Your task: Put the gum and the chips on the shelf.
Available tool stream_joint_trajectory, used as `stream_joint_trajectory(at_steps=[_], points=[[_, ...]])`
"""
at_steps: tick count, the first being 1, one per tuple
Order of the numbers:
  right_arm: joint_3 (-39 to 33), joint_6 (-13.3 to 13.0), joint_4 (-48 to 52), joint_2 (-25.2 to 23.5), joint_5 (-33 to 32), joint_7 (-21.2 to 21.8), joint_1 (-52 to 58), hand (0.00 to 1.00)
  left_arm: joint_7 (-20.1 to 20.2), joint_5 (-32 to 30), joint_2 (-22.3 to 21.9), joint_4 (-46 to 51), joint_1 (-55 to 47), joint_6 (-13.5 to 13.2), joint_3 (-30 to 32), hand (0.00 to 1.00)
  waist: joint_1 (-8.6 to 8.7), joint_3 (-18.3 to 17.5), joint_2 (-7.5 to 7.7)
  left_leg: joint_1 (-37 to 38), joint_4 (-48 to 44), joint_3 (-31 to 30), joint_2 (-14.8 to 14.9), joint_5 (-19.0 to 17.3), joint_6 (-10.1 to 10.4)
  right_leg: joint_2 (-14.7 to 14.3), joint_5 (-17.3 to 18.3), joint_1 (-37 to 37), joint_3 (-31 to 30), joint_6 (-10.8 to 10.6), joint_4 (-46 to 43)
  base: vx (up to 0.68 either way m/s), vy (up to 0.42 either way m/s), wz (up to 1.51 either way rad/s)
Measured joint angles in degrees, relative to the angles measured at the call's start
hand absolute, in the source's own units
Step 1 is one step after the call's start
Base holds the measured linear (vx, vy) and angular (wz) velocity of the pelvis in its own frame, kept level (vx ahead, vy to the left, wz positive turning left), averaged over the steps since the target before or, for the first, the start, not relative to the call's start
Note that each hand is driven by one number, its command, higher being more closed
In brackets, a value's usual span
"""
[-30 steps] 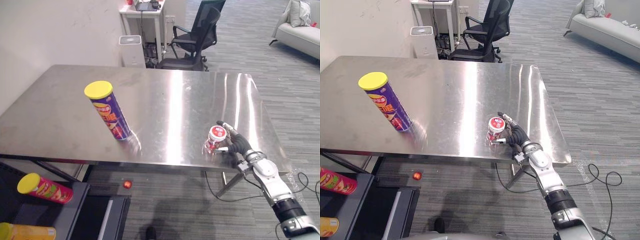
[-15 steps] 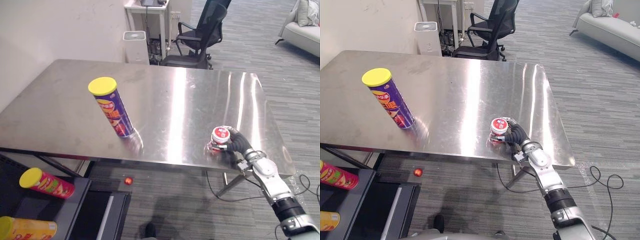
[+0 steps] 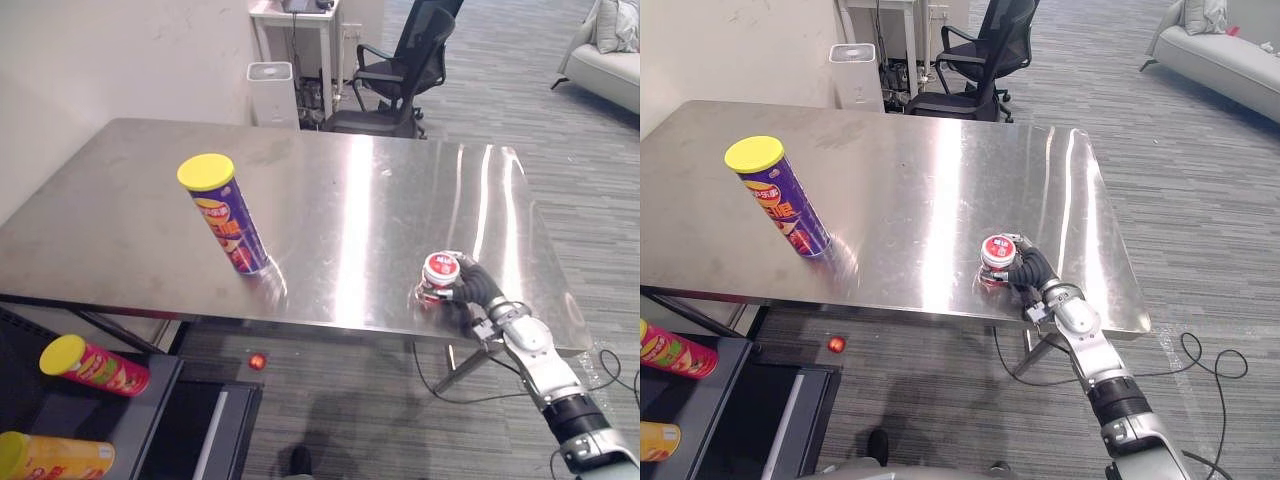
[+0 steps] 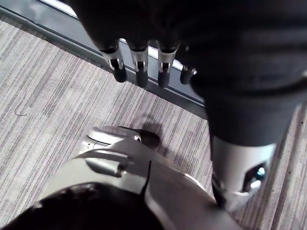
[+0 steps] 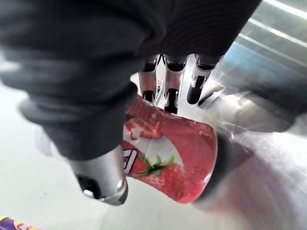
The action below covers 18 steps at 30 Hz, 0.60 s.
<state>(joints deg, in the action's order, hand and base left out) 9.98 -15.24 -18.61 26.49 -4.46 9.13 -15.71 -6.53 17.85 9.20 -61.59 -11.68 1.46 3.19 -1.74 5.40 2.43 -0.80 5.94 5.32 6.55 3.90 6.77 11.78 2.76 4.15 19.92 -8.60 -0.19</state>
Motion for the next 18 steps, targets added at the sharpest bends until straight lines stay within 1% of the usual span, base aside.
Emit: stream_joint_trajectory(at_steps=[2,5,7,10,13,18], points=[[-0.88,0.77,1.39,0.08,-0.02,-0.31,-0.02,1.0,0.01,-0.09,-0.01,0.12,-0.04,-0.03,0.08,0.0,0.02,-0.01,0.02,0.02,-0.11,0.06,0.0,0.01,0.0,0.0,-0.01,0.0,-0.07,0.0,-0.01,0.0,0.0,0.0],[-3.01,1.48,6.7,0.13,-0.22,-0.17,-0.05,1.0,0.01,-0.13,-0.03,0.15,-0.07,-0.03,0.66,0.0,0.21,-0.03,0.03,0.15,-0.3,0.26,0.01,0.01,-0.01,0.0,-0.07,0.02,-0.29,-0.02,-0.02,0.0,0.0,-0.02],[-4.21,2.13,10.33,1.04,-0.77,0.14,-0.72,1.0,0.01,-0.14,-0.05,0.16,-0.12,-0.02,0.89,0.0,0.47,-0.07,0.09,0.42,-0.31,0.33,0.01,0.01,-0.01,0.0,-0.11,0.16,-0.43,-0.05,-0.04,0.0,0.0,0.0],[-5.83,2.63,13.89,2.81,-4.02,1.31,-1.23,1.0,0.03,-0.12,-0.08,0.16,-0.24,-0.01,1.28,0.0,0.72,-0.17,0.24,1.21,-0.31,0.24,0.0,0.01,-0.01,0.01,-0.12,1.04,-0.39,-0.06,-0.03,0.0,0.0,0.0],[-6.06,2.95,14.22,2.93,-5.67,2.23,-1.54,1.0,0.04,-0.12,-0.08,0.14,-0.8,-0.03,1.71,0.0,1.36,-0.74,0.46,1.28,-0.3,0.14,0.0,0.06,-0.06,0.01,-0.12,1.09,-0.4,-0.06,-0.11,-0.03,-0.004,0.0],[-6.53,3.29,16.47,2.94,-6.11,2.46,-1.51,1.0,0.02,-0.15,-0.14,0.05,-1.05,0.0,1.79,0.0,1.71,-0.77,0.37,1.27,-0.26,-0.35,-0.04,0.31,-0.2,0.1,-0.05,0.92,-0.38,-0.05,-0.8,-0.04,-0.003,0.03]])
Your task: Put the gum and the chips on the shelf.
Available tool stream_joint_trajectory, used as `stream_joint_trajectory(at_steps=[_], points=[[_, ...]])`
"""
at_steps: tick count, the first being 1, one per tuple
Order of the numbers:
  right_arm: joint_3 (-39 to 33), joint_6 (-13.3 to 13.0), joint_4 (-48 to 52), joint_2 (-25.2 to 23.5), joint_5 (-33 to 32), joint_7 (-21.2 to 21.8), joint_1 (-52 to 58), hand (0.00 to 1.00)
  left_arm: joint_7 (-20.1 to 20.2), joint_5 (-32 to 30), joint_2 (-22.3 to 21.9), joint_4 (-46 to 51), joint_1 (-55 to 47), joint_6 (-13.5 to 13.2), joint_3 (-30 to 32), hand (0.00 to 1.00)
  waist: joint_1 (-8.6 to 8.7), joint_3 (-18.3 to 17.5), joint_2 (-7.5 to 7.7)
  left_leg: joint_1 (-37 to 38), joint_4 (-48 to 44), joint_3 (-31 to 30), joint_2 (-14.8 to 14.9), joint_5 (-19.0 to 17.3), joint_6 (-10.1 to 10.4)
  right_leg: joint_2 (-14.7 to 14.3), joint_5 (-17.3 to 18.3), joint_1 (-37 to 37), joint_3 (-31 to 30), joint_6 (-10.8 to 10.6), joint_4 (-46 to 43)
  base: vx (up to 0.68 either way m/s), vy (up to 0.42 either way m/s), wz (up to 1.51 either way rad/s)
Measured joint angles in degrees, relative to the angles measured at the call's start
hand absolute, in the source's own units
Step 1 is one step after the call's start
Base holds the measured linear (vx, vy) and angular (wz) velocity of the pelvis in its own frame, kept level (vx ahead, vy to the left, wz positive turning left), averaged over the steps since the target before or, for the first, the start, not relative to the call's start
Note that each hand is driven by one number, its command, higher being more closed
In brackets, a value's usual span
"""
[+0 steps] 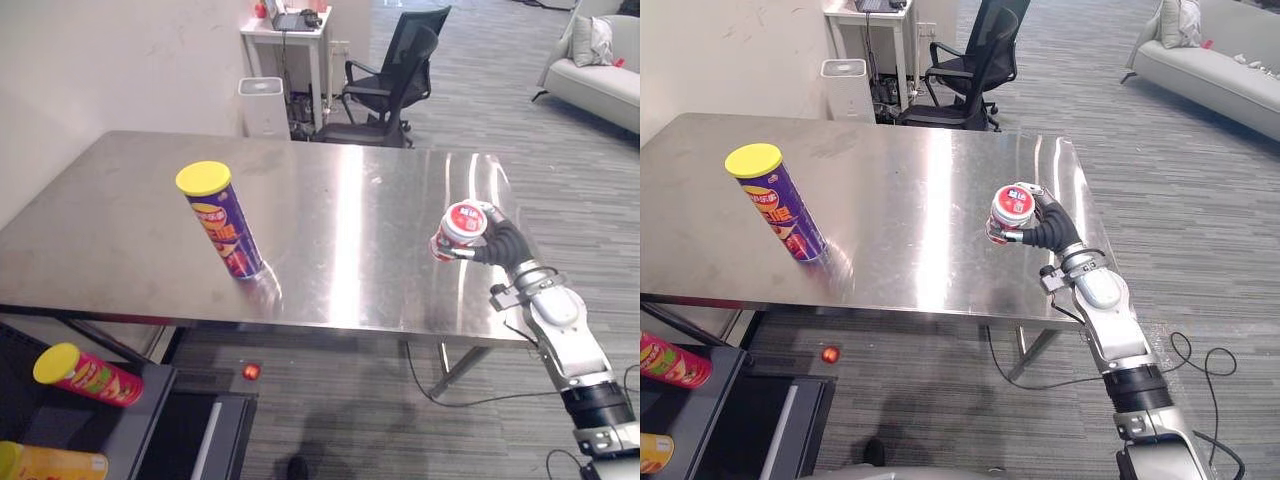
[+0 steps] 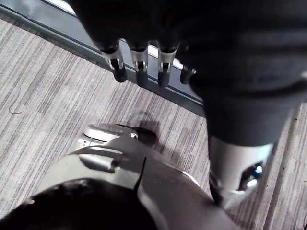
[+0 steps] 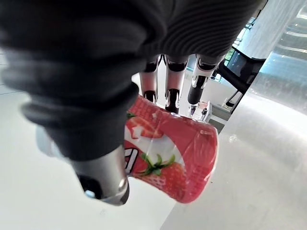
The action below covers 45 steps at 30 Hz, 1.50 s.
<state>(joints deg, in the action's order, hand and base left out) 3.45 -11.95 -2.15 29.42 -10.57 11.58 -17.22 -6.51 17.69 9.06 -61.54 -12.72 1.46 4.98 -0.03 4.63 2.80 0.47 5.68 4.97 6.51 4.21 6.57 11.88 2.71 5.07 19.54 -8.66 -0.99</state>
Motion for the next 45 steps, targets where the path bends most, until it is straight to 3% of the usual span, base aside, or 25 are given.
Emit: stream_joint_trajectory(at_steps=[12,15,17,18,19,20,21,23,24,25,26,27,28,29,30,31,32,33,34,37,42,43,45], points=[[-0.12,-0.11,1.23,-0.06,-2.07,0.35,3.27,1.0,-2.13,2.5,-2.05,-0.01,-0.63,0.32,3.98,0.0,-0.61,-0.9,-1.39,-1.26,-0.11,-4.33,-0.07,1.06,0.12,-0.11,1.77,0.27,2.95,0.16,-2.14,-0.02,-0.017,0.14],[1.19,0.44,0.87,-0.81,-3.4,-0.07,1.72,1.0,-2.11,6.13,-2.66,0.6,-0.57,-0.81,4.52,0.0,-2.6,-0.66,-1.14,-7.27,-6.09,-9.3,-0.04,1.56,0.14,-0.74,1.92,0.16,6.07,0.5,-2.26,-0.04,-0.064,0.7],[2.98,1.09,-0.36,-1.72,-3.36,-0.02,-1.05,1.0,-2.07,6.87,-3.26,0.68,-1.19,-1.83,4.58,0.0,-4.72,-0.3,-1.71,-9.25,-9.41,-10.41,0.29,1.57,0.14,-1.73,2.38,1.01,7.57,1.21,-2.27,-0.11,-0.075,0.55],[3.46,1.36,-1.13,-1.8,-3.27,-0.05,-2.33,1.0,-2.03,7.03,-4.28,0.72,-1.66,-2.35,5.01,0.0,-5.79,0.23,-2.53,-9.75,-10.53,-9.63,0.36,2.42,-0.97,-2.25,3.35,2.25,9.54,2.08,-2.49,-0.16,-0.067,0.99],[3.38,1.38,-1.09,-1.78,-3.22,-0.11,-2.77,1.0,-1.97,8.2,-4.43,1.32,-2.53,-3.07,5.01,0.0,-6.26,0.39,-2.73,-10.4,-9.14,-7.67,-0.65,6.26,-4.93,-1.68,4.71,2.48,12.28,3.08,-3.49,-0.18,-0.047,1.21],[3.14,1.37,-1.0,-1.72,-3.2,-0.11,-2.69,1.0,-1.88,8.6,-4.42,1.63,-2.68,-3.56,5.07,0.0,-5.65,0.46,-1.83,-10.4,-7.47,-5.66,-0.91,6.8,-6.84,-0.43,4.96,2.37,13.99,3.48,-3.76,-0.19,0.036,1.35],[2.41,1.22,-0.71,-1.87,-3.08,-0.05,-2.76,1.0,-1.79,8.58,-4.57,1.53,-3.0,-3.56,5.63,0.0,-5.32,0.49,-1.78,-11.53,-11.88,2.33,-0.78,3.44,-9.98,0.36,4.9,2.04,17.62,3.45,-4.48,-0.16,0.037,1.21],[-1.37,0.61,-0.49,-2.84,-3.04,-0.2,-0.19,1.0,-1.71,8.35,-4.45,0.45,-3.37,-2.84,6.68,0.0,-4.46,0.51,-1.02,-13.32,-26.57,14.52,0.36,-5.29,-11.6,3.46,4.81,1.64,22.27,3.36,-6.86,-0.11,0.033,1.18],[-2.18,0.59,-0.47,-2.78,-3.02,-0.16,0.63,1.0,-1.72,8.17,-4.49,0.41,-3.49,-2.75,6.72,0.0,-4.48,0.42,-0.9,-13.19,-29.97,16.86,1.36,-7.04,-11.8,4.33,4.73,1.34,23.03,3.22,-7.95,-0.1,0.087,0.98],[-3.99,0.61,0.16,-2.43,-3.03,-0.12,2.86,1.0,-1.68,7.95,-4.58,0.41,-4.39,-2.43,6.73,0.0,-4.38,0.13,-1.41,-12.95,-36.26,20.47,4.91,-9.3,-12.4,5.59,4.86,1.12,25.29,3.22,-10.54,-0.1,0.124,1.03],[-5.68,0.61,1.37,-1.79,-3.1,0.02,5.03,1.0,-1.55,7.57,-4.74,0.72,-4.69,-2.15,6.72,0.0,-4.03,-0.2,-2.56,-13.36,-37.35,23.39,5.43,-8.59,-11.86,6.19,5.9,1.12,27.11,2.8,-13.13,-0.09,0.107,1.14],[-5.78,0.65,1.37,-1.66,-3.13,0.15,5.58,1.0,-1.53,6.7,-4.98,0.95,-4.96,-2.14,6.72,0.0,-3.42,-0.21,-1.85,-13.29,-36.01,24.73,4.01,-7.86,-12.59,6.55,6.59,1.18,27.07,2.95,-12.69,-0.1,0.096,1.4],[-5.97,0.62,1.46,-0.87,-3.17,0.34,6.62,1.0,-1.36,5.21,-4.46,1.02,-5.35,-2.21,6.73,0.0,-1.91,-0.75,-0.92,-12.18,-28.33,22.27,0.07,-5.58,-11.66,5.82,6.71,1.4,26.68,2.63,-9.5,-0.13,0.093,1.66],[-7.74,0.23,1.94,-0.67,-3.24,0.38,8.44,1.0,-1.39,2.97,-3.71,0.94,-4.52,-2.05,6.74,0.0,-0.34,-0.72,1.06,-8.9,-19.56,21.34,-3.86,-5.26,-10.68,6.85,3.69,2.41,27.8,3.0,-5.83,-0.14,0.13,1.59],[-8.66,0.0,1.8,-0.83,-3.28,0.32,9.13,1.0,-1.57,1.99,-3.27,0.54,-4.55,-2.08,6.94,0.0,-0.65,-0.81,0.9,-7.63,-20.65,24.51,-2.61,-7.86,-12.49,7.29,2.42,2.83,29.63,1.19,-5.96,-0.1,0.095,1.2],[-10.22,0.0,1.78,-1.59,-3.27,0.14,10.72,1.0,-1.73,1.29,-3.89,-0.11,-5.0,-1.68,6.93,0.0,-1.4,-1.24,-0.56,-4.6,-21.21,28.64,1.39,-11.47,-10.15,7.16,2.11,3.12,31.12,0.62,-7.52,-0.05,0.144,0.86],[-11.82,0.01,1.77,-1.42,-3.14,-0.01,12.03,1.0,-1.85,1.25,-5.03,-0.11,-5.55,-1.69,6.65,0.0,-1.36,-1.35,-2.14,-2.46,-16.41,28.8,1.09,-12.15,-6.74,7.09,2.04,3.47,32.7,0.16,-8.66,-0.06,0.169,0.79],[-12.2,0.01,1.53,-2.04,-3.13,-0.14,12.56,1.0,-1.89,1.24,-5.0,-0.12,-5.43,-1.83,6.53,0.0,-1.41,-1.7,-2.36,-1.68,-13.86,28.45,-0.43,-11.05,-6.87,7.54,1.82,3.53,33.04,-0.06,-8.51,-0.07,0.231,0.8],[-12.09,0.0,1.6,-2.84,-2.97,-0.19,13.44,1.0,-1.9,1.16,-4.47,-0.14,-5.62,-2.01,5.83,0.0,-1.52,-2.0,-1.58,-0.98,-9.43,26.66,-3.17,-8.5,-7.62,7.92,1.07,3.81,33.88,0.18,-7.04,-0.07,0.168,0.57],[-12.1,-0.68,1.57,-4.3,-2.72,-0.39,15.91,1.0,-1.93,1.17,-4.05,-0.06,-5.75,-2.83,5.09,0.0,-1.38,-2.04,-0.87,1.26,-0.47,22.73,-7.48,-4.09,-8.61,8.04,-0.12,4.63,34.09,-0.09,-5.18,-0.09,0.123,0.74],[-12.12,-2.21,0.78,-6.18,-0.68,-0.94,16.32,1.0,-2.01,1.28,-3.33,-0.01,-6.13,-3.9,3.54,0.0,-1.82,-1.94,-0.96,1.73,0.28,20.63,-10.02,-4.88,-9.07,11.22,-1.66,6.13,35.11,-0.39,-8.16,-0.03,0.091,0.33],[-12.19,-2.71,0.68,-6.18,-0.67,-0.89,16.5,1.0,-2.03,1.26,-3.25,0.01,-6.54,-3.96,3.16,0.0,-1.74,-1.89,-0.88,1.85,0.28,19.98,-10.63,-5.29,-9.63,13.16,-1.34,5.89,35.12,0.34,-11.66,0.04,0.082,0.46],[-13.45,-3.86,0.73,-6.15,-0.64,-0.78,18.13,1.0,-1.99,1.26,-3.14,0.11,-6.74,-3.91,1.79,0.0,-1.62,-2.13,-1.61,1.86,0.24,17.21,-11.2,-5.32,-10.01,16.83,-1.14,2.83,30.67,9.36,-21.71,0.09,0.105,0.72]])
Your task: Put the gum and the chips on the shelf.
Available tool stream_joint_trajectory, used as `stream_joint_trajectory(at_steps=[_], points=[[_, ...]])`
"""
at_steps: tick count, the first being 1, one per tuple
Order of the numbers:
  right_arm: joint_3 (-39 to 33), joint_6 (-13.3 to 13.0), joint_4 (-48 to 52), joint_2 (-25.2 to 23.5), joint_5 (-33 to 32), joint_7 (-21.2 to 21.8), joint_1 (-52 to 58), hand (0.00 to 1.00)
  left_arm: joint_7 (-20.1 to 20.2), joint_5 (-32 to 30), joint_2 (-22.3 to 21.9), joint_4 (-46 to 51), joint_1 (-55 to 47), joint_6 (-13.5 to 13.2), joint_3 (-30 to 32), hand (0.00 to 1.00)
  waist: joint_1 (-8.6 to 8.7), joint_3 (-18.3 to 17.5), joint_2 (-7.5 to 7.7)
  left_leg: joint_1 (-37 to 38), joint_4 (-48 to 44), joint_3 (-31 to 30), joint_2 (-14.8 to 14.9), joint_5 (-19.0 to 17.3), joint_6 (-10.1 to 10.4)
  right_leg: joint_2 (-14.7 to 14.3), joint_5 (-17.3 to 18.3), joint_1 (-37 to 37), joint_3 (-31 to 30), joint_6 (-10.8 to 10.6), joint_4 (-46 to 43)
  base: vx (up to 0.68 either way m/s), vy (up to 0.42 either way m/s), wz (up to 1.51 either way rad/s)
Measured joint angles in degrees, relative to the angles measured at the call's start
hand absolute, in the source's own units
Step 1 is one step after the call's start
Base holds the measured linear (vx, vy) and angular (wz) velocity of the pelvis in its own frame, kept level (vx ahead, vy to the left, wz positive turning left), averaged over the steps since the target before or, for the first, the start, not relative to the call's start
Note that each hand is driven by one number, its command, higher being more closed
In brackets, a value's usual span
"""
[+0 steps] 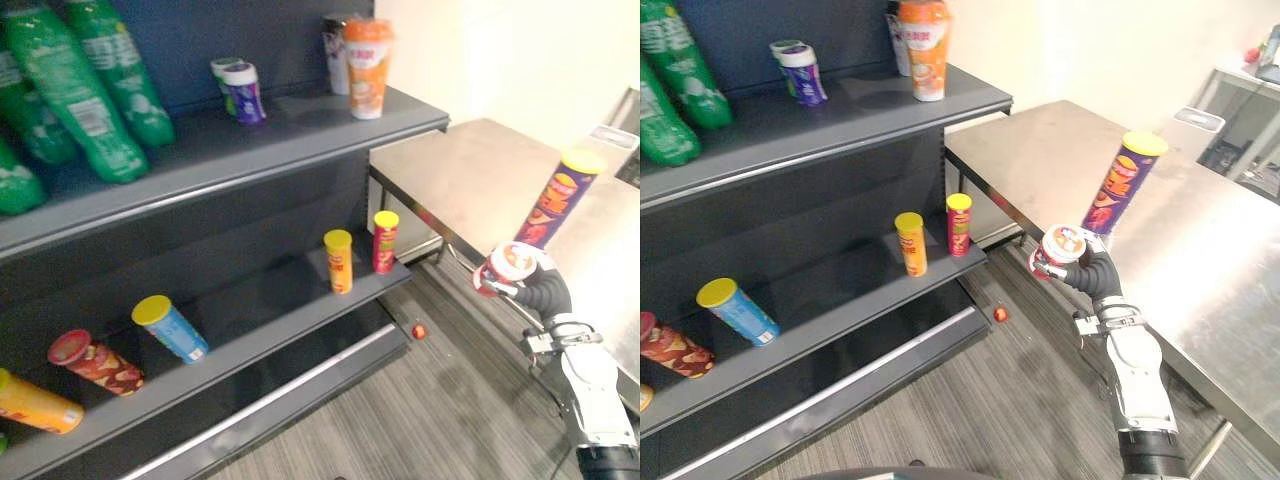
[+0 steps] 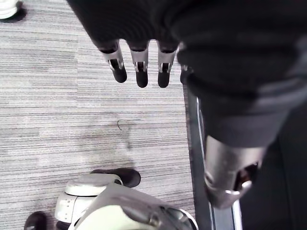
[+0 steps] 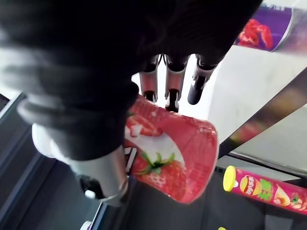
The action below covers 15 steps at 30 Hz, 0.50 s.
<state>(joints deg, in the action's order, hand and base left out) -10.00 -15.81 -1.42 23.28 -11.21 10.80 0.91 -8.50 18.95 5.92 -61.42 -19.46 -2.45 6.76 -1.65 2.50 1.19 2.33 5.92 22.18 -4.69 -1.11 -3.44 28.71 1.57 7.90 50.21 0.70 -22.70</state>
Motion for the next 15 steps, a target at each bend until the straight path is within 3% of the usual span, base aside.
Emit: stream_joint_trajectory(at_steps=[1,2,3,5,7,8,10,11,13,14,15], points=[[-0.83,-0.08,0.0,-0.17,-0.01,-0.26,1.61,1.0,-0.1,-0.01,0.37,0.52,0.16,0.05,-0.87,0.0,0.59,0.1,-0.72,-0.12,-0.37,-4.02,0.34,0.85,-1.79,0.05,-0.77,-4.45,-9.85,4.88,-7.89,0.13,0.107,1.39],[-0.78,-0.07,0.05,-0.93,0.0,-1.05,2.94,1.0,-0.29,-0.09,1.29,0.88,1.08,0.33,-1.58,0.0,1.79,0.09,-1.32,-0.28,-0.4,-8.54,1.29,1.61,-2.02,-5.4,4.41,-7.31,-20.73,1.0,-9.16,0.11,0.081,1.75],[-0.51,0.1,0.49,-1.37,0.03,-1.76,3.57,1.0,-0.42,-0.08,2.47,0.51,2.27,0.99,-1.81,0.0,2.18,1.04,-0.93,-0.32,-0.39,-11.64,2.08,2.11,-2.2,-10.41,7.55,-8.61,-28.28,-0.13,-7.92,0.06,-0.012,1.77],[0.47,0.28,0.66,-1.76,0.03,-2.52,3.79,1.0,-0.8,0.06,4.08,-0.16,3.95,3.5,-1.84,0.0,2.8,1.65,0.15,-0.57,-0.37,-18.19,1.96,2.95,-1.34,-17.54,9.88,-10.0,-37.62,-2.81,-3.6,0.05,-0.041,1.58],[1.49,0.26,0.79,-1.76,0.0,-3.0,3.25,1.0,-1.25,0.1,4.77,-0.14,4.87,4.62,-1.83,0.0,2.6,1.64,0.72,-0.73,-0.13,-21.67,1.81,2.88,-1.21,-20.2,9.79,-11.0,-42.07,-3.29,-0.08,0.08,-0.035,1.6],[3.06,0.19,1.03,-1.77,-0.2,-2.5,1.93,1.0,-1.1,0.25,4.6,-0.15,5.36,5.15,-1.77,0.0,2.67,1.68,1.13,-1.12,-0.09,-20.68,2.18,2.38,-0.41,-21.15,8.38,-11.4,-45.86,-5.54,3.67,0.11,-0.05,1.89],[4.85,0.19,0.84,-1.8,-0.66,-1.24,0.11,1.0,-0.72,0.37,4.37,-0.16,5.47,5.21,-1.12,0.0,2.23,1.44,2.01,-1.23,-0.41,-19.86,1.99,3.25,0.84,-20.6,6.98,-10.5,-45.6,-7.49,8.82,0.15,-0.088,1.26],[6.48,0.18,0.62,-1.81,-0.65,-0.04,-1.33,1.0,-0.49,0.52,4.25,-0.12,5.05,5.21,0.2,0.0,0.99,1.27,2.26,-1.26,-0.44,-20.15,1.93,3.43,1.14,-20.66,6.35,-10.37,-44.47,-7.83,11.08,0.14,-0.122,0.49],[8.93,0.17,0.57,-1.86,-0.77,1.44,-3.71,1.0,-0.04,1.15,3.78,-0.14,4.37,5.1,1.26,0.0,0.34,0.98,2.99,-1.86,-0.5,-21.17,1.65,3.52,2.03,-20.78,3.31,-10.34,-43.59,-7.19,13.81,0.11,-0.135,0.33],[9.49,0.27,0.36,-1.86,-1.23,2.4,-4.61,1.0,0.13,1.15,3.74,-0.15,4.6,5.03,2.2,0.0,0.04,0.94,3.61,-3.2,-2.55,-21.67,1.67,2.53,3.43,-20.7,3.59,-9.56,-42.75,-7.02,15.13,0.09,-0.17,0.28],[10.04,0.49,0.26,-1.86,-1.24,2.73,-5.33,1.0,0.32,1.04,3.0,-0.15,4.58,4.79,2.63,0.0,-0.12,1.24,3.06,-4.64,-5.04,-21.59,2.23,1.02,5.03,-21.09,3.58,-9.33,-42.22,-7.0,15.82,0.07,-0.177,0.26]])
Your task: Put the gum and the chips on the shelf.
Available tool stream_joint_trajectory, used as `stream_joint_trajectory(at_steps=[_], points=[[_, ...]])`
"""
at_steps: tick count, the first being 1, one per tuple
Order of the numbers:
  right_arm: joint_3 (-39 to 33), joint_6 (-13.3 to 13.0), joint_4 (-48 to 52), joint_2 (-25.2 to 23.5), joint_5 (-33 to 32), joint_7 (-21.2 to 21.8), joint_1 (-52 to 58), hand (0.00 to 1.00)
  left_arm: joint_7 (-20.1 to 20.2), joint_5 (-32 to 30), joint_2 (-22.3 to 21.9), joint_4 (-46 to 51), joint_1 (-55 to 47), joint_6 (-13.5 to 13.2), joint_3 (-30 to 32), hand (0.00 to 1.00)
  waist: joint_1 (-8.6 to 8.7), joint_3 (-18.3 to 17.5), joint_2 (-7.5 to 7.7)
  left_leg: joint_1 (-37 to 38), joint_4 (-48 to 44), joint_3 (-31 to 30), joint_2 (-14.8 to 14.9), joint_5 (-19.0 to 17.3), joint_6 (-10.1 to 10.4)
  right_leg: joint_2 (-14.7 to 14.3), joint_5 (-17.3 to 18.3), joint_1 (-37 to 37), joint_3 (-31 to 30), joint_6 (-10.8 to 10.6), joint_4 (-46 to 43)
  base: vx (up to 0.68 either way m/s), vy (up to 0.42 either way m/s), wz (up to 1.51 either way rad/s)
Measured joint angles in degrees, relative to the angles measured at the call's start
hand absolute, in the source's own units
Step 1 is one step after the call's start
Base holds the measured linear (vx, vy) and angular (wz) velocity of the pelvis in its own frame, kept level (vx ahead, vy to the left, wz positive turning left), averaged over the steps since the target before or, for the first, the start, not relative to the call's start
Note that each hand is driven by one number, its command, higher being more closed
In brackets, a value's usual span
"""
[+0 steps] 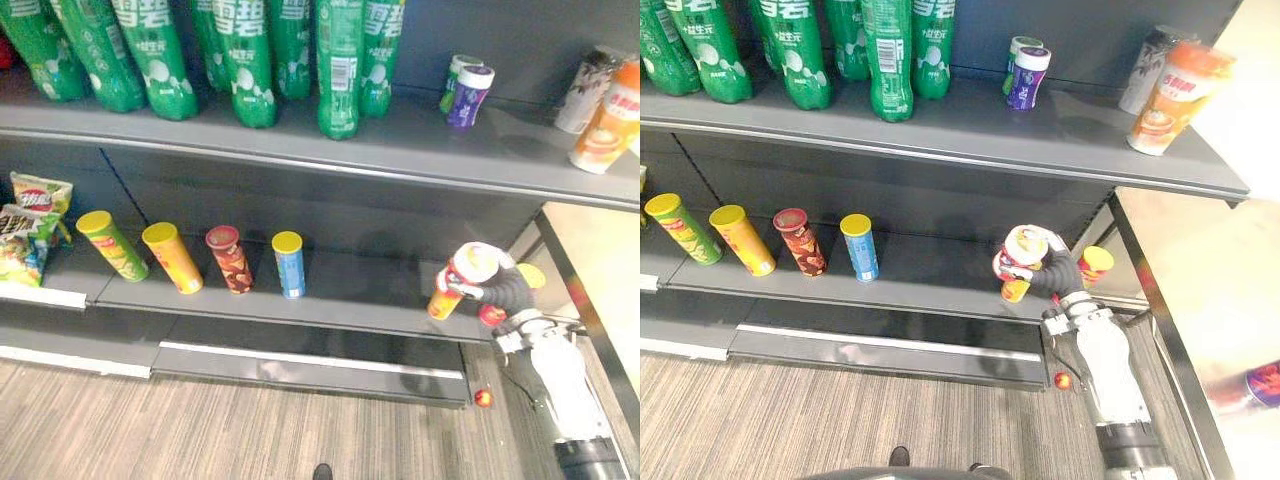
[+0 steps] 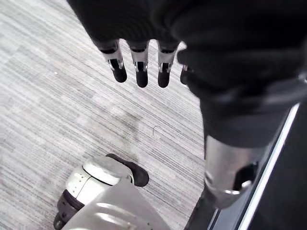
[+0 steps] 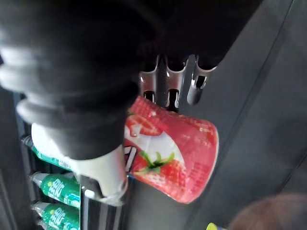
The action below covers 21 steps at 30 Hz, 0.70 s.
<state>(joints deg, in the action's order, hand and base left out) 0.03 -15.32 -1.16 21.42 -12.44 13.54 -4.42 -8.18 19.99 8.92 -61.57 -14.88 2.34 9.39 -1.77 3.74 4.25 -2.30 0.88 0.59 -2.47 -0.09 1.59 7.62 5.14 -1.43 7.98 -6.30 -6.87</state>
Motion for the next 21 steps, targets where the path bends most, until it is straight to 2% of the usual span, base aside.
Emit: stream_joint_trajectory(at_steps=[1,4,9,13,15,17,21], points=[[0.6,0.16,0.01,0.05,-0.03,0.51,-0.71,1.0,0.41,-0.15,-1.25,-0.23,-0.04,-0.01,0.06,0.0,0.26,0.66,-1.17,-1.46,-3.04,1.44,1.67,-2.23,-0.25,-0.77,0.06,0.71,1.11,0.1,0.28,0.03,-0.18,0.16],[0.89,1.11,-0.44,0.11,-0.07,0.83,-0.57,1.0,0.6,0.15,-2.34,-1.3,-0.17,-0.35,0.21,0.0,0.78,0.77,-2.75,-1.46,-5.92,4.49,4.46,-3.44,0.5,-2.25,0.92,2.63,2.53,1.43,0.23,0.04,-0.167,0.16],[3.42,1.14,-0.5,0.11,0.0,0.75,-0.55,1.0,0.87,0.15,-2.46,-1.08,0.08,-0.53,0.07,0.0,1.93,0.58,-3.57,-1.49,-5.98,3.88,4.6,-3.05,0.47,-2.59,1.93,2.7,2.86,2.46,-0.13,0.01,-0.061,0.06],[4.42,1.41,-0.49,0.07,0.34,0.47,-0.54,1.0,1.19,0.04,-2.24,-1.05,0.07,-0.53,0.09,0.0,1.86,0.69,-3.39,-1.36,-5.44,3.88,4.37,-2.6,0.45,-2.52,1.95,2.55,2.52,2.5,-0.19,0.0,0.0,0.0],[5.33,1.62,-0.47,0.02,1.27,-0.1,-0.6,1.0,1.84,-0.1,-2.33,-0.98,0.06,-0.51,0.09,0.0,1.8,0.63,-3.54,-0.37,-3.46,4.16,4.06,-1.06,0.39,-2.5,1.86,1.89,1.62,2.48,-0.23,-0.01,0.008,-0.08],[5.67,2.68,-0.49,0.02,1.37,-0.55,-1.56,1.0,1.88,-0.15,-2.47,-0.91,0.03,-0.47,0.08,0.0,1.61,0.72,-3.79,-0.33,-2.83,5.13,4.16,-0.53,0.4,-2.61,1.67,0.78,0.56,2.4,-0.33,-0.03,0.001,-0.24],[5.55,2.92,-0.31,0.65,1.38,-1.21,-4.22,1.0,1.93,-0.59,-2.62,-0.92,-0.08,-0.4,0.02,0.0,1.93,0.58,-4.34,1.59,-0.44,7.27,4.43,0.2,0.24,-3.2,0.53,0.67,-2.14,2.38,0.82,-0.03,-0.003,-0.38]])
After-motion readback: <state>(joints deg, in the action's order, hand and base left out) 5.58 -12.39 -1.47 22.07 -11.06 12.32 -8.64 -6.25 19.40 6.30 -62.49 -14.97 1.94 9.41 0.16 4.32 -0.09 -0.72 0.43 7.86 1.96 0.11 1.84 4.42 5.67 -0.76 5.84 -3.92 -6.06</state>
